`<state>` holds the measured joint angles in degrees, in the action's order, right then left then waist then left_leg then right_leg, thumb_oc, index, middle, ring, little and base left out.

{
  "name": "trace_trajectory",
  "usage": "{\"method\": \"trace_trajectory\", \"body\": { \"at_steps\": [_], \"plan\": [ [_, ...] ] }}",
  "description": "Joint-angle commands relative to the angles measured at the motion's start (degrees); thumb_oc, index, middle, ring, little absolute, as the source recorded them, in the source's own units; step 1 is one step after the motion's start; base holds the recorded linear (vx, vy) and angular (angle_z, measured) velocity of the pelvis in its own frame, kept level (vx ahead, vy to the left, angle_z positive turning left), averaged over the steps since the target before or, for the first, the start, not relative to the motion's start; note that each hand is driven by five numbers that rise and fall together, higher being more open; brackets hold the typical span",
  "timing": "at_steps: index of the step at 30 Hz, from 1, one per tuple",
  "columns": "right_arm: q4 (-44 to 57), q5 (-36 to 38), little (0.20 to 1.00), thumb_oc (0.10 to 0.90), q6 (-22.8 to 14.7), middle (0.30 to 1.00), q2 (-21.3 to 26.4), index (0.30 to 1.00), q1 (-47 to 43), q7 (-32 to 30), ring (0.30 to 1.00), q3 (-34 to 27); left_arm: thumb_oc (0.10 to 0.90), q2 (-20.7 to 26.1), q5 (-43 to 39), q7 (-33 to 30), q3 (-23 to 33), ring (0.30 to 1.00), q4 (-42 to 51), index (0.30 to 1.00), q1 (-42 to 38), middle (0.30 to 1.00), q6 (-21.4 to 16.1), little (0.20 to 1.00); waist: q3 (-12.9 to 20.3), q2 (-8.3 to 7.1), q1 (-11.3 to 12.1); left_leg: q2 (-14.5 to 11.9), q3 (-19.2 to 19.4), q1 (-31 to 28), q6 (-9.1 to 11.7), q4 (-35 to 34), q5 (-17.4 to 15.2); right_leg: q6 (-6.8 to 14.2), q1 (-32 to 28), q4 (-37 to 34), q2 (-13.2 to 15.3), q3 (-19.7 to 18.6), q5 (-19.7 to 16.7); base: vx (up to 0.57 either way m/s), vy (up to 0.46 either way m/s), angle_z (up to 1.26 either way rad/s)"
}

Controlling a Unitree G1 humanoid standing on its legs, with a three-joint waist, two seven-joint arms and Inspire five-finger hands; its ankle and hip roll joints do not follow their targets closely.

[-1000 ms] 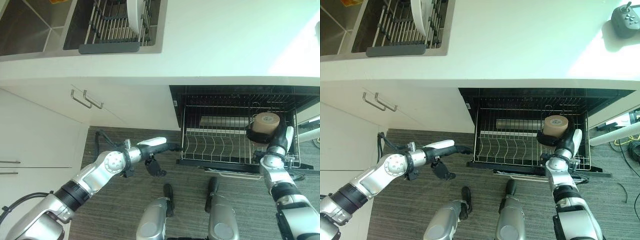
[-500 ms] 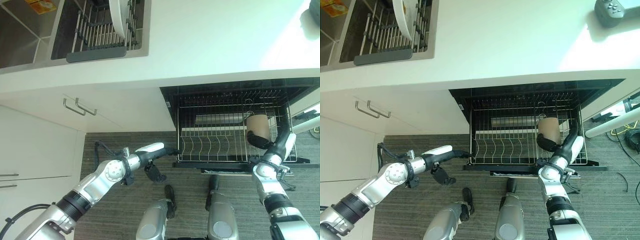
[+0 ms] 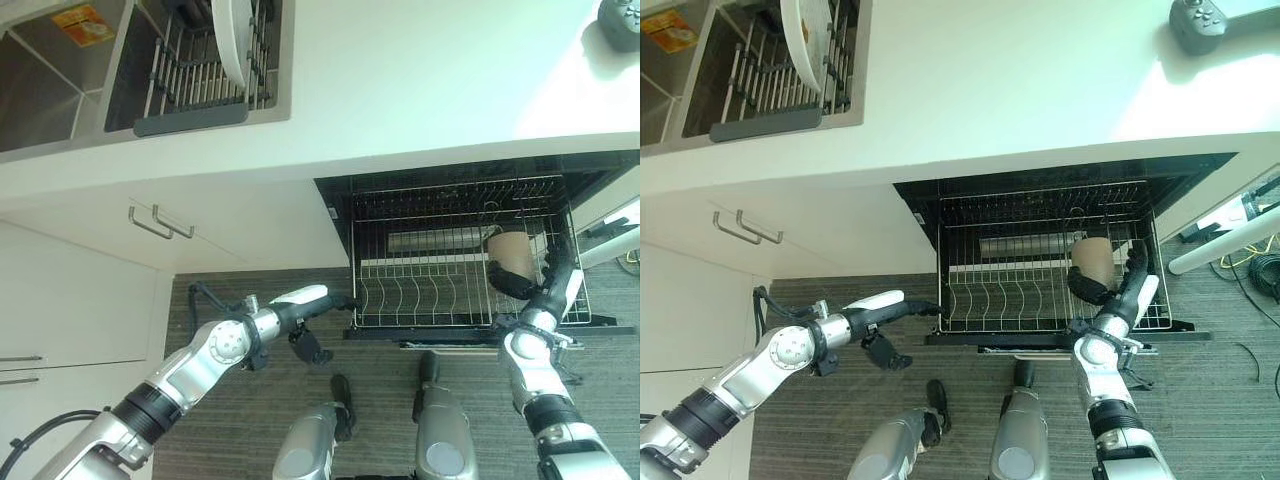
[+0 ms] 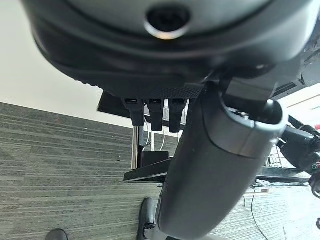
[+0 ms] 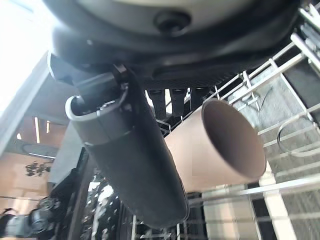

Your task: Place the dishes in the dishwasher.

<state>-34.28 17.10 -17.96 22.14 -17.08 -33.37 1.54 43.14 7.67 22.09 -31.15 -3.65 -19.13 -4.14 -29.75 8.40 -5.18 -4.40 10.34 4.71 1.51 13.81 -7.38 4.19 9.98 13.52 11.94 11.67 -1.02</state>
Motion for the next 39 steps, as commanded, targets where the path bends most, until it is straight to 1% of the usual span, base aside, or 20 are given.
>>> {"method": "trace_trajectory", "body": {
  "at_steps": [1,2,4,7,11,13,14,17,20,21,24,27,30,32,33,34,36,37,38,39],
  "plan": [
    [5.9,1.1,0.9,0.8,-6.0,0.9,0.5,0.9,6.4,2.4,0.9,-1.9,0.8,-2.8,1.6,-0.6,4.3,0.9,3.9,0.9,2.2,0.9,-2.8,0.9,5.6,0.25,-1.5,-5.0,3.9,2.6,-1.1,3.4,-5.1,3.5,-0.9,3.7,1.6,-3.9,10.6,-0.01,-0.004,-0.08],
    [10.3,0.9,0.9,0.8,-6.7,0.9,-0.1,0.9,8.0,3.3,0.9,-1.7,0.8,-3.3,2.3,-1.2,5.2,0.9,3.4,0.9,3.5,0.9,-2.8,0.9,6.3,-0.34,-1.9,-5.1,4.1,2.3,-1.2,3.4,-5.3,3.5,-1.1,3.7,1.4,-4.0,10.8,-0.01,-0.005,-0.08],
    [12.3,1.1,0.9,0.8,-7.0,0.9,-0.2,0.9,8.7,3.5,0.9,-1.7,0.8,-3.5,2.7,-1.5,5.7,0.9,3.2,0.9,4.2,0.9,-2.9,0.9,6.6,-0.68,-2.0,-5.2,4.2,2.1,-1.2,3.4,-5.3,3.5,-1.2,3.7,1.3,-4.0,10.9,-0.01,-0.015,-0.07],
    [17.6,1.7,0.9,0.8,-7.9,0.9,-1.0,0.9,10.7,4.9,0.9,-1.5,0.8,-4.9,4.2,-3.4,6.6,0.9,1.7,0.9,6.4,0.9,-3.1,0.9,7.7,-1.82,-2.5,-5.4,4.3,1.0,-1.1,3.4,-5.8,3.5,-2.2,3.7,0.9,-4.0,11.7,-0.01,-0.015,-0.07],
    [20.5,2.4,0.9,0.8,-8.5,0.9,-1.2,0.9,12.2,5.4,0.9,-1.4,0.8,-6.3,5.2,-5.1,7.3,0.9,0.5,0.9,8.6,0.9,-3.1,0.9,8.9,-2.43,-2.8,-5.7,4.5,0.0,-1.0,3.4,-6.0,3.1,-3.1,3.7,0.5,-3.9,12.4,0.01,0.0,-0.17],
    [22.1,-0.5,0.9,0.8,-10.1,0.9,-0.9,0.9,13.0,4.4,0.9,-1.6,0.8,-7.2,5.2,-6.9,7.7,0.9,-0.2,0.9,9.9,0.9,-2.9,0.9,9.7,-2.66,-2.9,-5.9,4.5,-0.5,-0.9,3.4,-6.1,2.9,-3.7,3.7,0.3,-3.9,12.8,0.04,0.017,-0.15],
    [24.1,-3.1,0.9,0.8,-11.1,0.9,-0.4,0.9,14.0,3.1,0.9,-1.8,0.8,-7.6,4.9,-8.5,8.2,0.9,-1.1,0.9,10.9,0.9,-3.2,0.9,10.3,-2.85,-3.1,-6.0,4.5,-0.9,-0.8,3.4,-6.2,2.7,-4.1,3.7,0.1,-3.8,13.1,0.06,0.043,-0.1],
    [27.6,-6.6,0.9,0.8,-12.8,0.9,0.8,0.9,15.9,1.4,0.9,-3.0,0.8,-8.4,4.8,-11.3,10.0,0.9,-3.1,0.9,13.4,0.9,-4.0,0.9,11.8,-3.48,-3.0,-6.1,4.6,-1.6,-0.7,3.4,-6.4,2.4,-5.1,3.7,-0.1,-3.3,13.8,0.03,0.054,-0.09],
    [29.3,-7.9,0.9,0.8,-15.4,0.9,2.1,0.9,16.6,0.8,0.9,-3.4,0.8,-9.1,3.9,-14.8,10.5,0.9,-5.3,0.9,14.8,0.9,-4.4,0.9,12.8,-4.03,-2.8,-6.2,4.5,-2.1,-0.7,3.4,-6.7,2.2,-5.9,3.7,-0.1,-2.7,14.2,0.02,0.074,-0.05],
    [30.4,-8.1,0.9,0.8,-16.7,0.9,2.5,0.9,16.9,1.5,0.9,-3.8,0.8,-9.6,3.4,-16.6,10.8,0.9,-6.2,0.9,15.4,0.9,-4.3,0.9,13.4,-4.2,-2.6,-6.0,4.2,-2.4,-0.8,3.4,-6.9,2.2,-6.4,3.7,-0.2,-2.6,14.5,0.03,0.118,-0.03],
    [32.3,-8.6,0.9,0.8,-19.4,0.9,3.3,0.9,17.4,2.8,0.9,-4.2,0.8,-10.0,1.7,-19.2,11.6,0.9,-8.3,0.9,15.9,0.9,-4.5,0.9,14.1,-4.42,-2.2,-5.5,3.6,-2.6,-1.1,3.4,-7.2,2.1,-7.3,3.7,-0.1,-2.2,14.8,0.01,0.134,0.01],
    [35.6,-5.3,0.9,0.8,-19.7,0.9,4.1,0.9,18.1,4.2,0.9,-5.2,0.8,-11.0,-0.3,-23.5,13.6,0.9,-11.1,0.9,16.7,0.9,-6.3,0.9,14.7,-4.76,-1.2,-3.6,1.3,-2.8,-2.6,3.4,-8.1,2.1,-9.2,3.7,-0.1,-1.7,15.0,-0.01,0.272,0.16],
    [36.5,-5.0,0.9,0.8,-19.9,0.9,3.7,0.9,18.4,4.1,0.9,-5.6,0.8,-11.8,-0.7,-26.9,15.7,0.9,-12.3,0.9,17.4,0.9,-6.4,0.9,14.9,-4.8,-0.4,-1.4,-0.4,-3.2,-4.0,3.4,-9.1,2.4,-10.1,3.7,0.1,-1.7,14.7,0.0,0.233,0.32],
    [37.2,-4.4,0.9,0.8,-19.7,0.9,2.9,0.9,18.6,4.7,0.9,-5.7,0.8,-12.2,-0.2,-29.8,17.7,0.9,-13.6,0.9,18.4,0.9,-6.2,0.9,15.0,-4.66,0.2,0.5,-1.5,-3.1,-5.3,3.4,-9.7,2.9,-10.1,3.7,0.5,-1.9,13.8,-0.01,0.276,0.21],
    [37.4,-4.5,0.9,0.8,-19.7,0.9,2.6,0.9,18.6,5.1,0.9,-5.8,0.8,-12.3,0.1,-30.5,18.2,0.9,-13.9,0.9,18.7,0.9,-5.6,0.9,15.2,-4.61,0.3,0.9,-1.8,-3.0,-5.7,3.4,-9.8,3.0,-10.0,3.7,0.5,-1.9,13.6,0.03,0.282,0.18],
    [37.9,-5.7,0.9,0.8,-20.0,0.9,2.0,0.9,18.7,4.7,0.9,-6.0,0.8,-12.6,1.2,-30.9,19.4,0.9,-15.0,0.9,19.3,0.9,-3.4,0.9,15.4,-4.39,0.6,1.8,-2.3,-3.0,-6.4,3.4,-10.2,3.3,-9.9,3.7,0.8,-2.1,12.6,0.04,0.254,0.28],
    [39.0,-5.0,0.9,0.8,-20.0,0.9,1.5,0.9,18.6,4.6,0.9,-6.3,0.8,-12.7,3.4,-31.9,20.3,0.9,-18.1,0.9,20.2,0.9,-0.7,0.9,15.8,-4.01,0.8,2.6,-2.3,-3.0,-7.3,3.4,-11.0,3.9,-9.8,3.7,0.6,-1.5,9.2,0.06,0.255,0.21],
    [39.1,-4.6,0.9,0.8,-19.9,0.9,1.5,0.9,18.6,4.8,0.9,-6.3,0.8,-12.8,3.4,-31.9,20.4,0.9,-18.5,0.9,20.3,0.9,-0.4,0.9,15.8,-3.93,0.9,2.6,-2.2,-3.0,-7.4,3.4,-11.1,3.9,-9.8,3.7,0.5,-1.4,9.0,0.09,0.229,0.09],
    [39.1,-2.7,0.9,0.8,-19.3,0.9,1.3,0.9,18.2,6.3,0.9,-6.2,0.8,-13.3,3.6,-32.5,20.8,0.9,-20.9,0.9,21.4,0.9,1.4,0.9,15.7,-3.65,1.5,2.3,-1.1,-3.5,-7.7,3.4,-11.7,4.1,-10.2,4.9,-0.7,0.9,8.5,0.06,0.133,0.01],
    [39.0,-1.8,0.9,0.8,-19.1,0.9,1.4,0.9,17.8,7.3,0.9,-6.1,0.8,-13.8,4.0,-33.1,20.9,0.9,-22.4,0.9,22.0,0.9,1.6,0.9,15.5,-3.74,1.8,2.3,-0.5,-3.6,-8.0,3.4,-11.9,4.0,-9.6,6.8,-2.0,1.3,9.4,0.06,0.112,-0.27]
  ]
}}
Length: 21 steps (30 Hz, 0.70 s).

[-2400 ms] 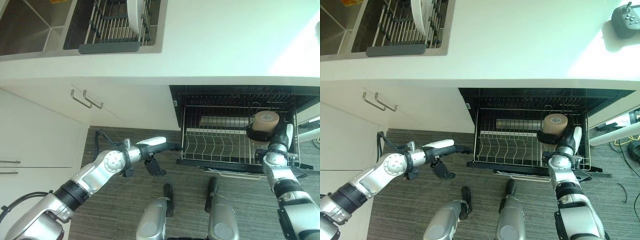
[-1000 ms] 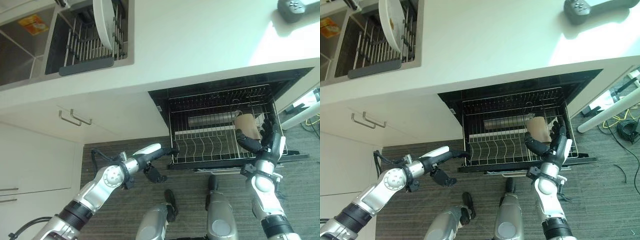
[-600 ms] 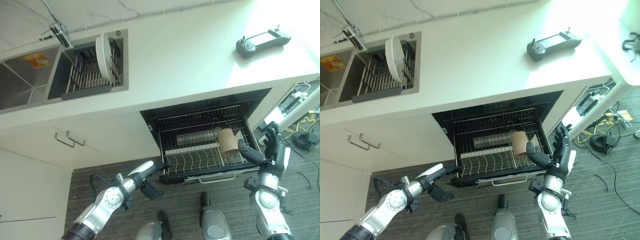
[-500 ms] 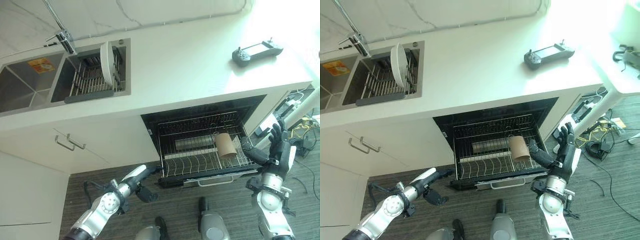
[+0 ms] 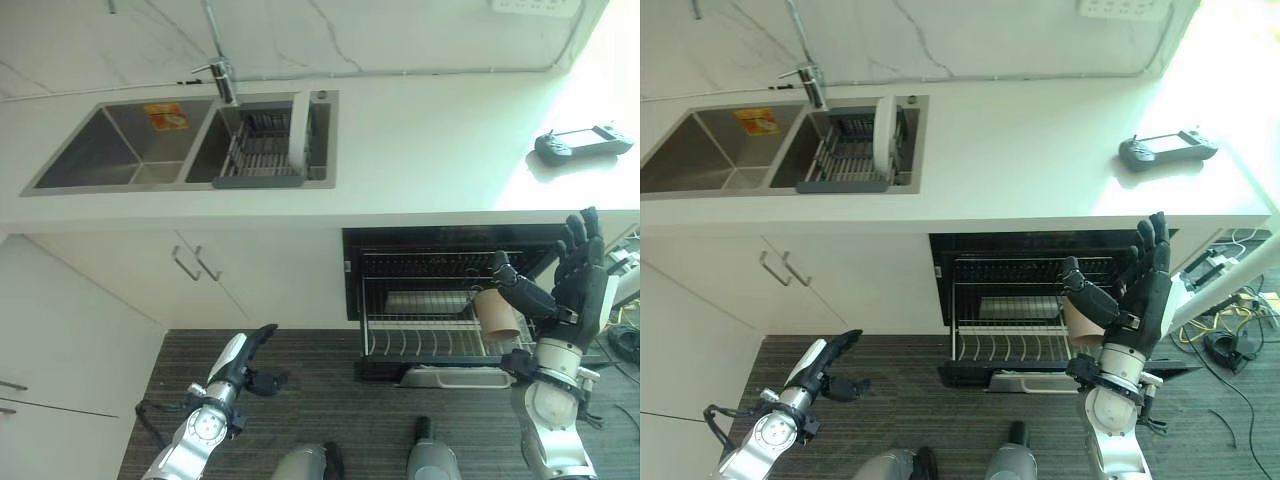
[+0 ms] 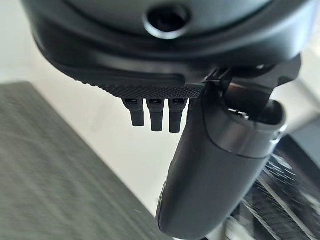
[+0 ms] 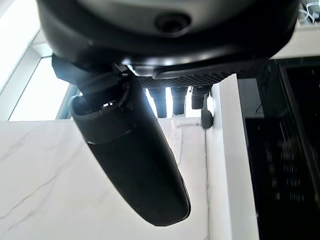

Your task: Place the dishes in the dishwasher.

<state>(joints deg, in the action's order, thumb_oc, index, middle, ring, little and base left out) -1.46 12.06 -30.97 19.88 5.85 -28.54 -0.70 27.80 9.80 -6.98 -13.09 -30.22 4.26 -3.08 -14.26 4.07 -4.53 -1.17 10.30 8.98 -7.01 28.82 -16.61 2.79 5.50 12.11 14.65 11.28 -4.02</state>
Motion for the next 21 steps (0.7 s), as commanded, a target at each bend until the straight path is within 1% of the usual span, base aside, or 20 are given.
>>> {"method": "trace_trajectory", "body": {
  "at_steps": [1,2,3,4,5,6,7,8,10,11,12,13,14,16,17,18,20,21],
  "plan": [
    [5.9,3.9,0.9,0.8,-5.9,0.9,3.9,0.9,-5.5,3.0,0.9,-3.8,0.8,1.1,1.7,-4.3,2.8,0.9,2.5,0.9,-1.2,0.9,0.8,0.9,-0.1,0.38,1.3,-0.6,-0.3,-7.7,0.2,-11.6,-2.8,4.9,-4.5,9.2,-6.6,1.5,13.4,0.05,0.004,-0.5],
    [5.6,4.6,0.9,0.8,-5.8,0.9,4.7,0.9,-6.1,3.4,0.9,-3.8,0.8,-0.1,1.8,-4.6,2.8,0.9,-0.5,0.9,-0.8,0.9,0.7,0.9,-0.3,-0.1,1.4,0.2,-0.6,-7.5,0.3,-11.6,-2.8,3.6,-4.0,10.0,-10.5,1.1,15.0,0.08,-0.022,-0.64],
    [5.4,6.0,0.9,0.8,-5.9,0.9,5.7,0.9,-7.0,4.0,0.9,-3.3,0.8,-2.0,1.8,-5.3,2.9,0.9,-4.5,0.9,-0.5,0.9,0.5,0.9,-0.5,-0.38,1.9,0.8,0.0,-7.3,0.6,-11.6,-2.6,2.7,-2.9,11.5,-12.8,2.7,15.6,0.08,-0.025,-0.36],
    [5.2,6.7,0.9,0.8,-6.0,0.9,6.1,0.9,-7.7,4.4,0.9,-3.0,0.8,-2.8,1.9,-5.5,2.8,0.9,-6.5,0.9,-0.5,0.9,0.4,0.9,-0.7,-0.48,2.1,0.9,0.5,-7.1,0.8,-11.6,-2.3,2.3,-2.6,11.3,-13.5,3.6,16.0,0.04,-0.013,-0.19],
    [5.1,6.9,0.9,0.8,-6.1,0.9,6.3,0.9,-7.9,4.5,0.9,-3.0,0.8,-3.0,1.9,-5.6,2.7,0.9,-7.1,0.9,-0.6,0.9,0.2,0.9,-0.8,-0.44,2.2,0.9,0.7,-7.1,0.9,-11.6,-2.3,2.1,-2.5,11.1,-13.7,3.8,16.0,0.02,-0.033,-0.1],
    [4.9,8.3,0.9,0.8,-6.8,0.9,7.5,0.9,-9.0,4.9,0.9,-2.3,0.8,-4.6,1.4,-5.9,1.9,0.9,-11.9,0.9,-1.4,0.9,-0.7,0.9,-1.7,-0.59,2.1,1.4,1.0,-7.0,1.1,-11.6,-1.8,2.0,-1.5,10.1,-14.2,4.1,15.5,0.03,-0.075,-0.3],
    [4.9,9.0,0.9,0.8,-7.1,0.9,7.9,0.9,-9.5,5.8,0.9,-2.6,0.8,-5.6,1.0,-5.9,1.5,0.9,-14.7,0.9,-2.1,0.9,-0.3,0.9,-2.3,-0.34,1.6,1.1,1.2,-6.9,1.6,-11.6,-1.3,0.5,-2.3,8.7,-15.1,3.9,17.6,0.03,-0.107,-0.3],
    [5.1,9.7,0.9,0.8,-7.0,0.9,8.3,0.9,-9.8,6.0,0.9,-2.6,0.8,-6.1,-0.2,-5.7,1.1,0.9,-16.8,0.9,-2.7,0.9,0.1,0.9,-2.7,-0.38,1.3,1.2,1.3,-7.1,1.8,-11.6,-0.8,0.1,-2.5,7.4,-15.6,3.5,17.6,0.05,-0.141,-0.04],
    [5.3,9.9,0.9,0.8,-7.2,0.9,8.8,0.9,-10.6,6.1,0.9,-2.0,0.8,-7.5,-1.6,-5.2,0.5,0.9,-21.6,0.9,-3.4,0.9,-0.7,0.9,-3.3,-0.68,1.2,2.0,2.1,-8.4,2.1,-11.6,-0.3,-0.8,-3.2,5.6,-15.3,3.7,18.3,0.08,-0.125,0.11],
    [5.6,9.5,0.9,0.8,-7.4,0.9,9.0,0.9,-10.5,5.9,0.9,-2.0,0.8,-8.5,-1.2,-5.2,0.3,0.9,-23.5,0.9,-3.3,0.9,-1.2,0.9,-3.6,-1.22,1.2,3.2,2.0,-9.5,2.4,-11.6,0.1,-1.3,-3.6,5.1,-14.8,3.0,18.5,0.15,-0.122,-0.03],
    [6.1,9.0,0.9,0.8,-7.1,0.9,9.3,0.9,-10.1,5.5,0.9,-2.2,0.8,-9.3,-0.1,-4.7,-0.5,0.9,-24.9,0.9,-3.2,0.9,-0.9,0.9,-4.5,-2.38,1.7,4.5,1.4,-9.4,4.2,-8.9,2.8,-2.4,-4.9,5.1,-13.6,2.2,18.7,0.14,-0.12,0.0],
    [6.0,9.4,0.9,0.8,-7.1,0.9,9.5,0.9,-10.1,5.2,0.9,-2.1,0.8,-9.5,-0.2,-4.5,-1.1,0.9,-26.0,0.9,-3.0,0.9,-1.2,0.9,-5.0,-2.59,1.8,3.9,0.8,-7.3,5.3,-4.7,4.1,-3.1,-5.4,5.1,-13.6,1.8,18.8,0.12,-0.094,0.07],
    [5.8,9.0,0.9,0.8,-7.0,0.9,9.3,0.9,-10.0,4.9,0.9,-2.1,0.8,-10.1,-0.1,-4.5,-1.4,0.9,-26.9,0.9,-2.8,0.9,-0.9,0.9,-5.4,-2.62,1.9,3.5,-0.3,-5.7,6.0,-2.4,5.1,-3.5,-5.9,5.1,-13.8,0.9,18.8,0.11,-0.022,0.18],
    [5.5,8.1,0.9,0.8,-6.7,0.9,8.3,0.9,-10.2,5.7,0.9,-1.9,0.8,-11.2,-0.8,-4.5,-0.9,0.9,-28.8,0.9,-2.3,0.9,1.4,0.9,-5.1,-2.59,2.1,3.6,-2.0,-5.1,5.7,-5.1,6.2,-3.4,-6.3,5.1,-14.0,-1.2,18.7,0.19,0.065,0.25],
    [5.2,7.7,0.9,0.8,-6.3,0.9,7.9,0.9,-10.5,6.2,0.9,-1.3,0.8,-11.8,-0.2,-5.5,-0.5,0.9,-30.5,0.9,-1.9,0.9,5.9,0.9,-5.0,-2.61,2.5,3.5,-3.9,-4.8,5.9,-9.5,8.3,-3.3,-7.1,5.1,-14.5,-3.4,19.3,0.26,0.141,-0.31],
    [4.6,7.7,0.9,0.8,-5.8,0.9,7.6,0.9,-11.6,6.7,0.9,0.1,0.8,-12.5,0.0,-7.0,-0.1,0.9,-33.8,0.9,-1.5,0.9,10.1,0.9,-4.8,-2.34,3.1,2.9,-7.0,-1.7,6.9,-11.6,11.0,-3.4,-7.4,5.1,-15.5,-5.4,20.0,0.25,0.148,-0.62],
    [4.0,6.3,0.9,0.8,-5.5,0.9,7.3,0.9,-12.9,5.8,0.9,1.8,0.8,-13.3,0.7,-7.0,0.5,0.9,-37.1,0.9,-1.3,0.9,13.4,0.9,-4.5,-1.94,3.9,1.6,-10.2,2.0,8.2,-11.6,12.8,-3.7,-8.1,5.1,-16.6,-6.8,20.8,0.2,0.18,-0.61],
    [3.9,5.7,0.9,0.8,-5.0,0.9,7.3,0.9,-13.6,5.1,0.9,2.3,0.8,-13.7,2.1,-5.7,0.7,0.9,-39.2,0.9,-1.0,0.9,15.7,0.9,-4.1,-1.66,4.1,0.4,-11.1,3.9,8.8,-11.6,13.6,-3.8,-8.8,5.1,-16.9,-7.3,21.5,0.18,0.206,-0.83]
  ]
}}
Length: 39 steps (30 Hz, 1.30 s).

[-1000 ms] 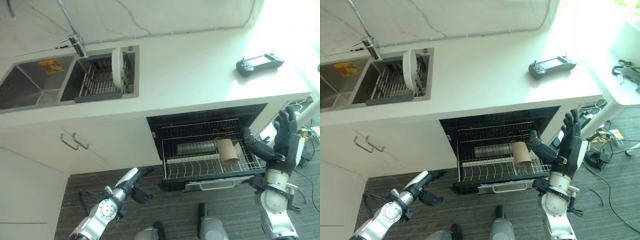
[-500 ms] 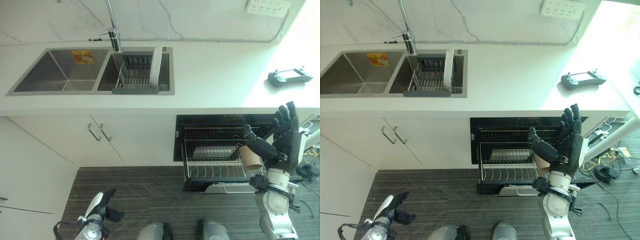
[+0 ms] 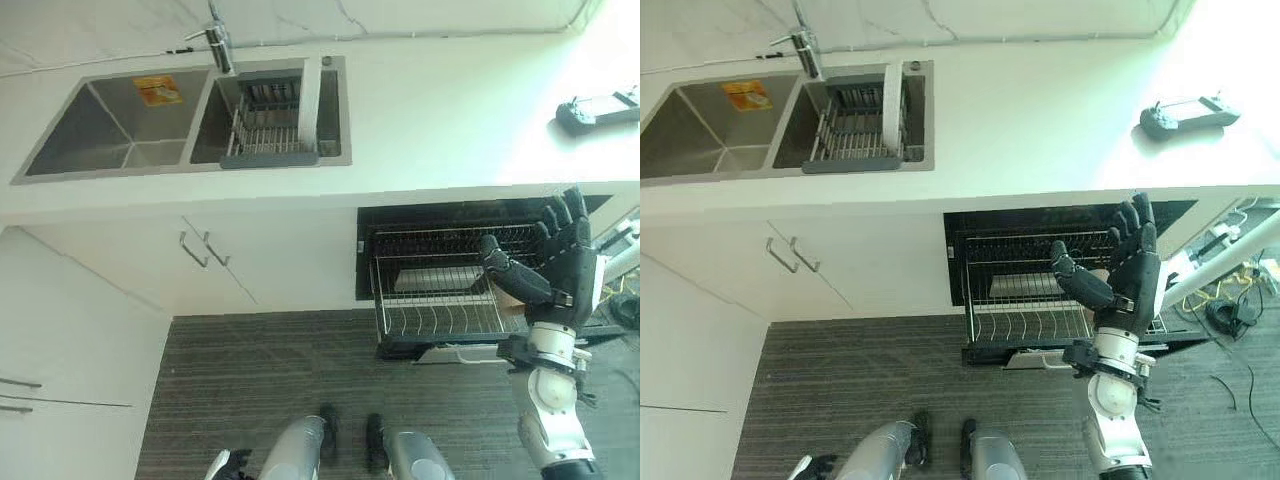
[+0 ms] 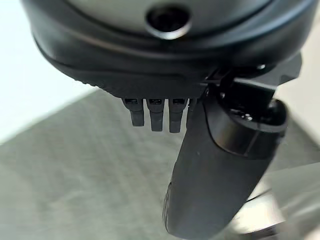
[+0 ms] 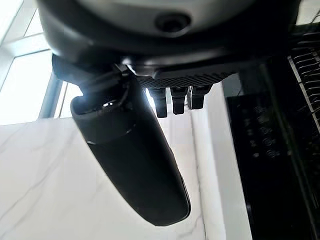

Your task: Place the dishes in the dishwasher.

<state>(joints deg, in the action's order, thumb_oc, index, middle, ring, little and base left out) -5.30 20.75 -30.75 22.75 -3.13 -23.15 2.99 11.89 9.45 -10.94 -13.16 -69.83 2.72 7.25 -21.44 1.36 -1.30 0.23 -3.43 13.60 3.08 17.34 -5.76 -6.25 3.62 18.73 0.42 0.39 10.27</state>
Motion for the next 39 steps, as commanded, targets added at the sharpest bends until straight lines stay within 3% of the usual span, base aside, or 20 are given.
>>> {"method": "trace_trajectory", "body": {
  "at_steps": [1,5,6,9,16,18,20,26,28,31,32,35,39],
  "plan": [
    [7.9,-2.8,0.9,0.8,-4.9,0.9,4.5,0.9,-4.7,-0.3,0.9,-1.4,0.8,2.1,2.7,-1.3,0.8,0.9,0.1,0.9,0.6,0.9,5.8,0.9,3.1,1.06,0.9,-1.2,2.4,-0.6,-1.3,-0.2,3.0,5.2,-7.0,-1.5,-2.6,3.5,7.4,0.13,0.157,-0.93],
    [7.9,-2.7,0.9,0.8,-4.3,0.9,4.9,0.9,-5.3,-1.5,0.9,-1.8,0.8,1.0,4.1,1.2,0.4,0.9,-1.5,0.9,1.3,0.9,8.6,0.9,3.6,1.01,1.0,-2.2,1.3,-2.0,-1.9,-0.2,1.4,5.3,-7.3,-1.5,-1.5,2.8,7.7,0.15,0.321,-0.55],
    [7.9,-2.8,0.9,0.8,-4.2,0.9,5.0,0.9,-5.4,-2.0,0.9,-2.4,0.8,0.9,4.5,1.7,-0.1,0.9,-1.6,0.9,1.1,0.9,8.7,0.9,4.0,1.3,0.6,-1.8,2.0,-3.4,-2.7,-0.2,-1.5,5.9,-7.1,-1.5,-0.6,3.4,7.5,0.15,0.397,-0.65],
    [8.6,-2.1,0.9,0.8,-4.2,0.9,5.2,0.9,-4.3,-3.2,0.9,-4.0,0.8,1.1,6.5,1.8,-0.7,0.9,-1.4,0.9,0.1,0.9,9.7,0.9,4.8,1.92,-0.5,-2.5,4.5,-5.1,-3.4,-0.2,-4.1,6.8,-6.7,-1.5,1.0,5.4,7.1,0.13,0.376,-0.32],
    [9.4,-0.6,0.9,0.8,-5.4,0.9,4.0,0.9,-3.0,-2.6,0.9,-5.5,0.8,2.6,3.4,-1.3,-2.2,0.9,-0.8,0.9,-1.7,0.9,11.0,0.9,5.4,3.09,-1.1,-0.5,5.4,-7.6,-6.8,-0.2,-8.2,9.8,-4.4,-1.5,4.3,8.0,4.2,0.05,0.282,-0.18],
    [9.0,0.6,0.9,0.8,-5.1,0.9,2.6,0.9,-4.7,0.3,0.9,-4.1,0.8,3.2,-0.3,-3.2,-0.6,0.9,-1.2,0.9,-1.0,0.9,10.6,0.9,5.1,3.32,0.7,-1.5,9.2,-7.8,-7.7,-0.2,-9.6,10.8,-3.7,-1.4,5.1,13.8,2.4,-0.04,0.238,-0.65],
    [8.6,1.2,0.9,0.8,-5.5,0.9,2.4,0.9,-5.8,1.3,0.9,-2.6,0.8,3.2,-1.4,-3.8,0.5,0.9,-1.5,0.9,-0.6,0.9,10.5,0.9,5.2,2.45,2.2,-1.9,10.9,-8.1,-7.4,-0.2,-10.6,10.9,-3.9,-1.5,4.9,16.0,4.0,0.0,-0.043,-1.5],
    [8.3,1.9,0.9,0.8,-5.7,0.9,2.7,0.9,-8.5,0.8,0.9,-0.3,0.8,2.0,-2.0,-4.9,1.2,0.9,-2.0,0.9,-0.5,0.9,10.1,0.9,5.1,1.07,3.5,-1.9,11.1,-5.4,-6.0,-0.2,-8.4,9.2,-2.1,-1.5,3.7,16.0,5.7,-0.06,-0.162,-0.23],
    [8.5,2.1,0.9,0.8,-2.6,0.9,3.1,0.9,-9.1,3.7,0.9,-0.1,0.8,1.6,-0.8,-4.9,1.5,0.9,-2.0,0.9,-0.2,0.9,9.5,0.9,5.1,0.59,3.4,-2.1,12.1,-5.2,-5.3,-0.2,-7.5,8.4,-2.1,-1.5,3.4,15.7,6.3,0.02,-0.234,0.22],
    [9.1,1.7,0.9,0.8,3.0,0.9,4.1,0.9,-9.1,7.7,0.9,0.6,0.8,1.5,0.1,-6.3,2.0,0.9,-1.9,0.9,0.5,0.9,7.0,0.9,4.2,-0.49,3.6,0.5,10.8,-6.8,-5.6,-0.2,-6.4,7.4,-2.8,-1.5,3.8,14.2,6.0,0.05,-0.079,0.52],
    [8.4,2.2,0.9,0.8,4.6,0.9,4.4,0.9,-9.8,9.1,0.9,1.5,0.8,1.6,-1.6,-8.0,2.1,0.9,-1.6,0.9,1.0,0.9,4.9,0.9,3.6,-0.28,4.1,0.4,8.8,-6.4,-5.2,-0.2,-6.3,7.1,-3.4,-1.5,3.4,13.7,5.9,0.04,0.07,0.45],
    [8.2,1.3,0.9,0.8,4.9,0.9,4.3,0.9,-9.5,9.0,0.9,1.8,0.8,1.5,-6.9,-9.6,3.8,0.9,-0.9,0.9,1.4,0.9,2.9,0.9,3.7,0.85,4.0,-3.8,8.3,-2.9,-2.1,-0.2,-2.9,6.9,-4.6,-1.5,2.9,14.8,6.5,0.08,0.146,-0.09],
    [9.2,2.9,0.9,0.8,4.4,0.9,5.2,0.9,-7.7,7.7,0.9,0.7,0.8,1.6,-9.1,-11.0,5.6,0.9,-0.7,0.9,-0.1,0.9,1.5,0.9,5.0,0.61,3.9,-4.4,9.5,-2.9,-2.8,-0.2,-4.3,8.1,-6.2,-1.5,5.2,16.4,7.4,0.14,0.225,0.35]
  ]
}}
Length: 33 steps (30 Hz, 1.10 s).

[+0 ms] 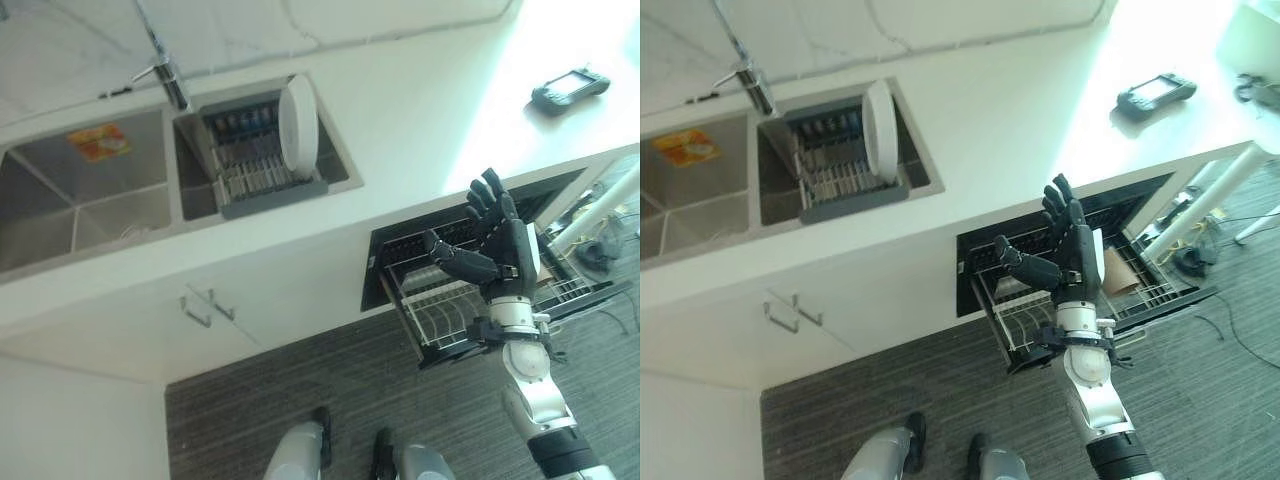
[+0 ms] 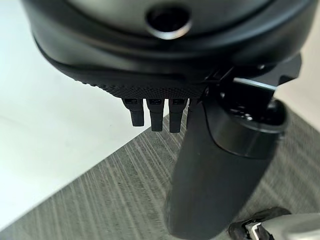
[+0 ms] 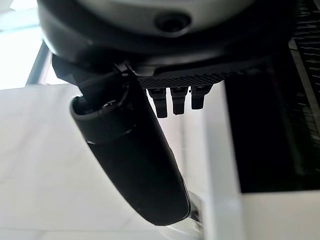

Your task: Place the dishes in the dishwasher.

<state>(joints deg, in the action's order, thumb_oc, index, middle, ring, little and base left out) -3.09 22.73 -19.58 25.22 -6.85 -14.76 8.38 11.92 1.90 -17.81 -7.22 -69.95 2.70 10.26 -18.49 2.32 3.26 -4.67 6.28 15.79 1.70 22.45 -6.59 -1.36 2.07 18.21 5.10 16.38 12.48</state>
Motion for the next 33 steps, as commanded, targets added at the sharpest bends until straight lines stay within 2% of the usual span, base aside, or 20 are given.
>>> {"method": "trace_trajectory", "body": {
  "at_steps": [1,4,6,7,9,10,11,12,14,16,17,18,20,22,24,33],
  "plan": [
    [7.7,0.8,0.9,0.8,-7.0,0.9,2.6,0.9,-3.4,-1.3,0.9,-4.8,0.8,1.7,-2.1,-4.2,-0.2,0.9,-0.6,0.9,-0.5,0.9,-2.0,0.9,2.2,-0.31,-0.5,1.0,-0.5,-5.6,-2.0,-5.3,-4.2,3.7,-5.0,-1.0,1.1,0.9,4.9,0.15,0.246,0.25],
    [8.9,1.2,0.9,0.8,-6.2,0.9,1.9,0.9,-2.6,-2.4,0.9,-5.0,0.8,2.0,-3.9,-5.4,0.4,0.9,0.6,0.9,-1.4,0.9,-1.5,0.9,2.6,-0.05,-0.1,2.7,-1.7,-7.0,-4.1,-5.3,-5.9,4.3,-6.7,-1.0,1.1,1.3,3.9,0.18,0.226,0.12],
    [8.8,1.6,0.9,0.8,-6.1,0.9,1.1,0.9,-2.4,-2.8,0.9,-4.4,0.8,2.1,-5.0,-6.3,0.9,0.9,0.9,0.9,-1.3,0.9,-1.5,0.9,2.6,-0.21,0.0,4.2,-2.5,-7.9,-5.9,-5.3,-7.1,5.5,-5.1,5.2,1.5,1.1,1.7,0.13,0.135,0.21],
    [8.8,1.6,0.9,0.8,-6.2,0.9,0.8,0.9,-2.4,-2.4,0.9,-4.2,0.8,2.1,-5.9,-7.0,0.9,0.9,1.1,0.9,-1.3,0.9,-1.8,0.9,2.4,-0.22,0.0,4.5,-2.7,-8.3,-6.2,-5.3,-7.3,5.8,-3.8,6.3,1.4,0.7,1.2,0.07,0.055,0.13],
    [8.2,1.6,0.9,0.8,-6.9,0.9,1.1,0.9,-3.4,-2.0,0.9,-3.3,0.8,2.6,-7.8,-7.5,1.4,0.9,2.0,0.9,-1.9,0.9,-1.8,0.9,1.6,-0.09,-0.1,4.3,-3.1,-8.7,-5.6,-5.3,-7.2,5.0,-2.7,0.8,0.0,0.4,1.4,-0.01,-0.052,-0.03],
    [7.0,1.7,0.9,0.8,-7.8,0.9,1.7,0.9,-4.8,-1.5,0.9,-2.6,0.8,3.1,-9.5,-6.9,2.1,0.9,3.4,0.9,-2.4,0.9,-1.8,0.9,0.7,-0.13,-0.1,4.0,-3.0,-8.4,-5.5,-5.3,-6.7,5.0,-1.3,-0.9,0.0,-0.1,0.2,-0.04,-0.1,-0.09],
    [6.4,1.7,0.9,0.8,-8.2,0.9,1.8,0.9,-5.3,-1.4,0.9,-2.2,0.8,3.1,-10.0,-6.8,2.3,0.9,3.5,0.9,-2.5,0.9,-1.9,0.9,0.4,-0.2,0.1,3.9,-2.7,-8.6,-5.6,-5.3,-6.8,5.2,-0.8,-0.5,0.3,-0.4,-0.1,-0.05,-0.158,-0.17],
    [5.5,1.9,0.9,0.8,-8.0,0.9,2.2,0.9,-6.5,-1.6,0.9,-2.3,0.8,3.5,-13.0,-6.8,1.8,0.9,4.1,0.9,-2.5,0.9,-3.1,0.9,0.2,-0.49,0.3,3.9,-2.9,-7.6,-5.0,-5.3,-6.2,4.4,-0.3,-1.0,-0.3,-0.7,1.0,-0.02,-0.134,-0.21],
    [6.0,0.8,0.9,0.8,-7.8,0.9,2.5,0.9,-6.4,-2.9,0.9,-2.5,0.8,3.1,-13.6,-4.8,2.9,0.9,4.7,0.9,-1.7,0.9,-5.2,0.9,0.4,-0.87,0.5,3.6,-1.9,-7.1,-4.1,-5.3,-5.5,4.5,-0.1,-1.0,0.0,-0.5,1.7,0.02,-0.127,-0.02],
    [6.5,0.0,0.9,0.8,-7.6,0.9,2.3,0.9,-5.7,-3.9,0.9,-3.0,0.8,2.2,-13.2,-3.2,3.3,0.9,4.8,0.9,-0.9,0.9,-8.9,0.9,0.6,-0.96,0.4,3.0,-1.3,-6.8,-3.6,-5.3,-5.2,4.3,-0.2,-1.0,0.2,-0.3,2.2,0.06,-0.079,0.09],
    [7.0,0.0,0.9,0.8,-7.4,0.9,2.3,0.9,-4.9,-4.3,0.9,-3.3,0.8,1.5,-14.7,-1.1,3.5,0.9,5.2,0.9,-0.2,0.9,-12.8,0.9,0.8,-0.99,0.3,2.6,-1.0,-6.6,-3.1,-5.3,-5.1,4.2,-0.5,-1.0,0.2,-0.1,2.5,0.12,-0.084,0.0],
    [7.4,0.2,0.9,0.8,-7.7,0.9,2.3,0.9,-3.9,-4.6,0.9,-3.6,0.8,0.5,-17.5,1.5,3.8,0.9,6.3,0.9,0.2,0.9,-15.0,0.9,1.3,-1.12,0.2,2.3,-1.0,-6.6,-2.9,-5.3,-5.2,4.1,-0.9,-1.0,0.1,-0.1,2.9,0.11,-0.077,0.04],
    [7.6,-0.5,0.9,0.8,-9.4,0.9,2.1,0.9,-2.4,-5.1,0.9,-4.3,0.8,-0.8,-19.9,5.4,4.0,0.9,8.6,0.9,0.9,0.9,-17.8,0.9,1.9,-1.26,0.3,2.1,-1.3,-6.6,-2.7,-5.3,-5.3,4.0,-1.5,-1.0,0.0,0.0,3.4,0.12,-0.085,0.14],
    [8.0,-1.1,0.9,0.8,-10.9,0.9,1.8,0.9,-1.3,-5.9,0.9,-5.7,0.8,-1.8,-19.3,9.9,3.2,0.9,10.5,0.9,1.9,0.9,-17.1,0.9,2.4,-1.38,0.3,2.1,-1.5,-6.6,-2.6,-5.3,-5.5,4.0,-1.7,-1.0,0.0,0.1,3.5,0.1,-0.078,0.11],
    [8.8,-0.3,0.9,0.8,-10.5,0.9,2.3,0.9,-0.9,-5.8,0.9,-6.9,0.8,-2.3,-19.8,14.2,2.3,0.9,11.6,0.9,2.2,0.9,-14.2,0.9,2.6,-1.38,0.2,1.9,-1.5,-6.8,-2.4,-5.3,-5.7,4.0,-1.5,-1.0,0.0,-0.1,3.5,0.04,-0.03,0.13],
    [10.1,6.8,0.9,0.8,-9.2,0.9,2.9,0.9,-3.1,-0.7,0.9,-7.6,0.8,-2.9,-25.6,23.5,1.0,0.9,8.9,0.9,2.6,0.9,-7.3,0.9,3.5,-1.4,-0.3,1.1,-0.1,-7.5,-1.6,-5.3,-6.1,4.2,-0.4,-1.0,0.6,-0.4,3.4,0.04,-0.008,-0.03]
  ]
}}
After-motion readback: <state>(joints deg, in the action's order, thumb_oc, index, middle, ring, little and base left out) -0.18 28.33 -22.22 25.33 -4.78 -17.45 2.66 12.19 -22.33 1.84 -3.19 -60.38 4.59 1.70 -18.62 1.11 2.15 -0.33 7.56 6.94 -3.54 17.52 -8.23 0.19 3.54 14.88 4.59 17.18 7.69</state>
